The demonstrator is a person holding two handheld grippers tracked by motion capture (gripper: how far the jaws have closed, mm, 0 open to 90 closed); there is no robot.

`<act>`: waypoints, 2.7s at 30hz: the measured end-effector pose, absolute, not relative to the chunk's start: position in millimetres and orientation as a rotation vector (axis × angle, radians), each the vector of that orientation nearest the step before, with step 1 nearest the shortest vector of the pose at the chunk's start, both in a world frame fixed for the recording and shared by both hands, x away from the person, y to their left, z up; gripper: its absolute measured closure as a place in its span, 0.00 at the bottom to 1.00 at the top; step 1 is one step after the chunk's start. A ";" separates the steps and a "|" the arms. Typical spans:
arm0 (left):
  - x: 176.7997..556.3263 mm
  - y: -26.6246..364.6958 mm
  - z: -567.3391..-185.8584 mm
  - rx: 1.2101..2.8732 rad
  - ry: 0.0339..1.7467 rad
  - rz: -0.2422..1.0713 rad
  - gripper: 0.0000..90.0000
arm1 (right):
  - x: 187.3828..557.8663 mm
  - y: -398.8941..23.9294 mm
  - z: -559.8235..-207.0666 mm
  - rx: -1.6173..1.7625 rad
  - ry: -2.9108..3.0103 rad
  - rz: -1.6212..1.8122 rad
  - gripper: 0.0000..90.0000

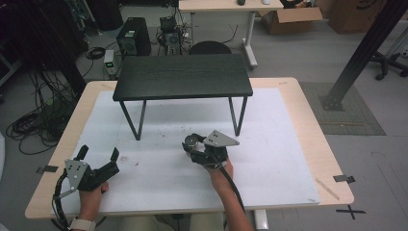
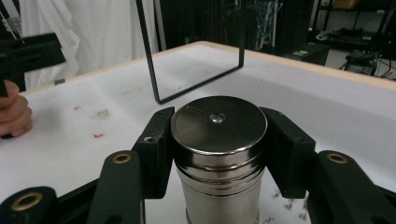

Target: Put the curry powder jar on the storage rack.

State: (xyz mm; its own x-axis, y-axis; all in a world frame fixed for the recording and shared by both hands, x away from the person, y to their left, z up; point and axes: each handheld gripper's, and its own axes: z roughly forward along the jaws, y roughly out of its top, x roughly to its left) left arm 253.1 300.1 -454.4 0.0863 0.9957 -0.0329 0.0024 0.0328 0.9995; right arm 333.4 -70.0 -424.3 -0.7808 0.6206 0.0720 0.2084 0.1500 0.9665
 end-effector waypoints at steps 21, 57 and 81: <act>252.9 300.7 -454.5 1.223 1.163 1.118 0.00 | 330.2 -74.2 -359.1 0.713 2.063 1.737 0.54; 253.2 300.3 -454.4 1.222 1.163 1.118 0.00 | 346.8 -48.6 -261.6 0.516 2.082 1.820 0.54; 253.2 300.5 -454.4 1.223 1.163 1.117 0.00 | 384.7 -33.2 -215.3 0.529 2.050 1.806 0.54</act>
State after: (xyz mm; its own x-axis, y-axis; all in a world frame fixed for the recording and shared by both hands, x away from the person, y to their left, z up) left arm 253.2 300.5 -454.4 0.0872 0.9955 -0.0372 0.0034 0.0371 0.9993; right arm 384.7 -33.2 -215.3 -0.8663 0.4992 -0.0200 0.0430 0.1142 0.9925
